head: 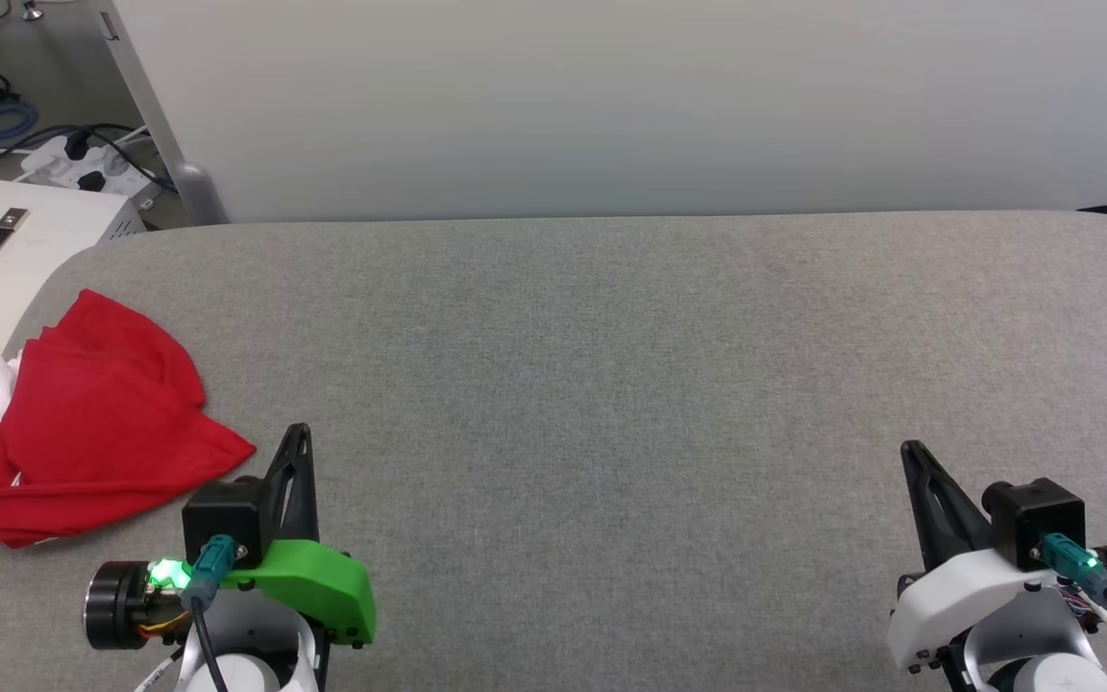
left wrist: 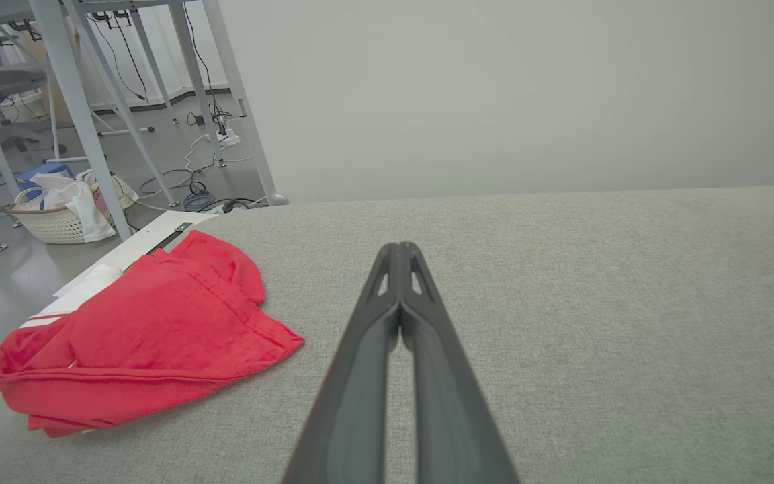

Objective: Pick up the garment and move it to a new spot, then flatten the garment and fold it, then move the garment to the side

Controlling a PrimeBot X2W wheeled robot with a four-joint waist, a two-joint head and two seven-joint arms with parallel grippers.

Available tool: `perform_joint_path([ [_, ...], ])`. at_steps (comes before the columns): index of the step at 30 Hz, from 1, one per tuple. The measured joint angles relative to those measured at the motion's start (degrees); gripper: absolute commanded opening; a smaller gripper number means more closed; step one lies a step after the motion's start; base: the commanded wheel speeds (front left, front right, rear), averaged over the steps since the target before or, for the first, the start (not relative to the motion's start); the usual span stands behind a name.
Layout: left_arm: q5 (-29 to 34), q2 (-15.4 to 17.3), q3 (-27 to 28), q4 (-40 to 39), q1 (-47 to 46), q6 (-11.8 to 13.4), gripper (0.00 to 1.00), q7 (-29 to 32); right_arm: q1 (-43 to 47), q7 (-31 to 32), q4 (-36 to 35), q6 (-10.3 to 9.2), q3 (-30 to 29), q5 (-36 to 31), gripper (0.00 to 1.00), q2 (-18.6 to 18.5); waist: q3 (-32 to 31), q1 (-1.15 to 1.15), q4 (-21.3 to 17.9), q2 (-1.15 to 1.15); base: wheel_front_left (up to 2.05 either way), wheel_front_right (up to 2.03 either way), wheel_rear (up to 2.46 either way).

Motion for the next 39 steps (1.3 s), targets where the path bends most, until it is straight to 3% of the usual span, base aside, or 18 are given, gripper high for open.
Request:
perform_joint_path([
  [31, 0.0, 0.0, 0.0, 0.0, 0.0, 0.0, 0.0, 0.0, 0.0, 0.0, 0.0, 0.0, 0.0, 0.0, 0.0, 0.0, 0.0, 0.0, 0.0, 0.0, 0.0, 0.0, 0.0],
  [32, 0.0, 0.0, 0.0, 0.0, 0.0, 0.0, 1.0, 0.0, 0.0, 0.0, 0.0, 0.0, 0.0, 0.0, 1.0, 0.0, 0.0, 0.0, 0.0, 0.0, 0.0, 0.0, 0.0],
  [39, 0.0, 0.0, -0.1, 0.1, 0.0, 0.0, 1.0, 0.0, 0.0, 0.1, 0.0, 0.0, 0.0, 0.2, 1.0, 0.0, 0.0, 0.0, 0.0, 0.0, 0.0, 0.0, 0.0],
])
